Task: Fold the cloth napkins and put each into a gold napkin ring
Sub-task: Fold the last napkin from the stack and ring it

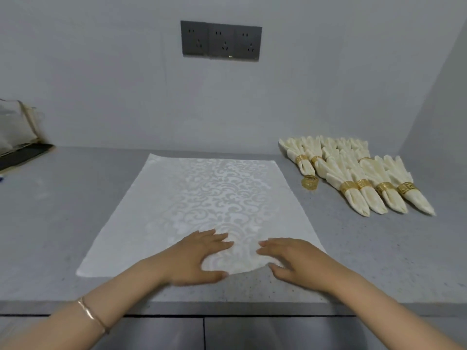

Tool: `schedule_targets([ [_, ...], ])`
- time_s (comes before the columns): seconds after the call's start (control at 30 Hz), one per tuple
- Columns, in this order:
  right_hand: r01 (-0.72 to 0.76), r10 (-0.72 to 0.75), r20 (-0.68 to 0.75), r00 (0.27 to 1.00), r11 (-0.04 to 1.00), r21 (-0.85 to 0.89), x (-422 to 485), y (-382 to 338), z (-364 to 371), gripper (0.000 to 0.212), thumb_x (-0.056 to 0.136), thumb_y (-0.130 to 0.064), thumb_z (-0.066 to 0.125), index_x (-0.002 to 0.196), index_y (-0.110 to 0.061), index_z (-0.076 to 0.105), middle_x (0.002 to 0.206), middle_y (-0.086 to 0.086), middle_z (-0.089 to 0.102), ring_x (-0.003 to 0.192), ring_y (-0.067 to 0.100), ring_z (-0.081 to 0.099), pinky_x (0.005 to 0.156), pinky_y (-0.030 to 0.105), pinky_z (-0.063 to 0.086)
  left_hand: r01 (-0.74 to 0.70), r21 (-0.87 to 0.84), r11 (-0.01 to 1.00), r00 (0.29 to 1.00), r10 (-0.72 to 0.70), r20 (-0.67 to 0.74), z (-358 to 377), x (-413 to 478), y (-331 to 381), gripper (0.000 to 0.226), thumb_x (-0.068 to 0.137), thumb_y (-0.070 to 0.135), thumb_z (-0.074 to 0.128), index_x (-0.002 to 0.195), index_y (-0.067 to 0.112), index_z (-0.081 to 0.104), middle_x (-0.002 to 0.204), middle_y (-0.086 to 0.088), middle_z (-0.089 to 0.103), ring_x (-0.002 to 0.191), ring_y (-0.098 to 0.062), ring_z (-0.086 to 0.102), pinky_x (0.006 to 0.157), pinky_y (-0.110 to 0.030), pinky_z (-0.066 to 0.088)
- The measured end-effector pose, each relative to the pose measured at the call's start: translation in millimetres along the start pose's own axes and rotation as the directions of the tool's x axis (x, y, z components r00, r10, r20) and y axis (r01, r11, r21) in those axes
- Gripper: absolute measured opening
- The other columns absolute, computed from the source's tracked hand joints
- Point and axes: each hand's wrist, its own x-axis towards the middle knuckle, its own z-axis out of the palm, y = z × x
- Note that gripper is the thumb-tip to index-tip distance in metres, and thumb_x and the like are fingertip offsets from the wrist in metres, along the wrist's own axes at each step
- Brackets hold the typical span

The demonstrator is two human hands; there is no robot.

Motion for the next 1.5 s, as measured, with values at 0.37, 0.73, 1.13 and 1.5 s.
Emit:
schedule_targets([
  [0.37,-0.077,0.081,0.0,0.997,0.954,0.289,5,20,-18,0.037,0.093,-0.049,0.044,0.113,-0.03,0.068,0.113,-0.021,0.065,0.103,-0.002,0.06,0.093,0.021,0.047,0.098,-0.035,0.995,0.995,-0.098,-0.012,-27,-42,-31,0.043,0.1,0.021,0.04,0.138,0.04,0.044,0.14,0.026,0.04,0.128,0.005,0.037,0.109,-0.018,0.028],
  [0.73,-0.367,-0.02,0.641,0.767,0.806,0.465,13,31,-86,0.031,0.093,-0.035,0.057,0.064,-0.032,0.067,0.065,-0.017,0.061,0.06,0.0,0.054,0.064,0.016,0.042,0.362,-0.323,0.874,0.849,-0.166,0.501,-96,-42,-62,0.026,0.088,0.045,0.063,0.083,0.02,0.069,0.079,0.011,0.067,0.075,-0.007,0.062,0.082,-0.027,0.049],
  [1.13,-0.272,0.216,0.209,0.954,0.916,0.294,88,100,-93,0.041,0.095,-0.03,0.055,0.062,-0.012,0.038,0.056,-0.008,0.032,0.053,0.008,0.032,0.055,0.022,0.028,0.356,-0.245,0.902,0.933,-0.359,0.036,-124,44,-129,0.031,0.086,0.039,0.067,0.064,0.02,0.059,0.055,0.009,0.049,0.054,-0.002,0.052,0.06,-0.019,0.04],
  [1.5,-0.473,0.487,-0.068,0.871,0.867,0.158,169,155,-51,0.008,0.087,-0.036,0.063,0.082,-0.032,0.058,0.096,-0.01,0.06,0.094,0.011,0.058,0.075,0.025,0.044,0.517,-0.166,0.84,0.767,-0.541,-0.347,-87,126,-189,0.022,0.09,0.034,0.061,0.107,0.02,0.064,0.118,0.005,0.061,0.11,-0.015,0.055,0.083,-0.028,0.043],
])
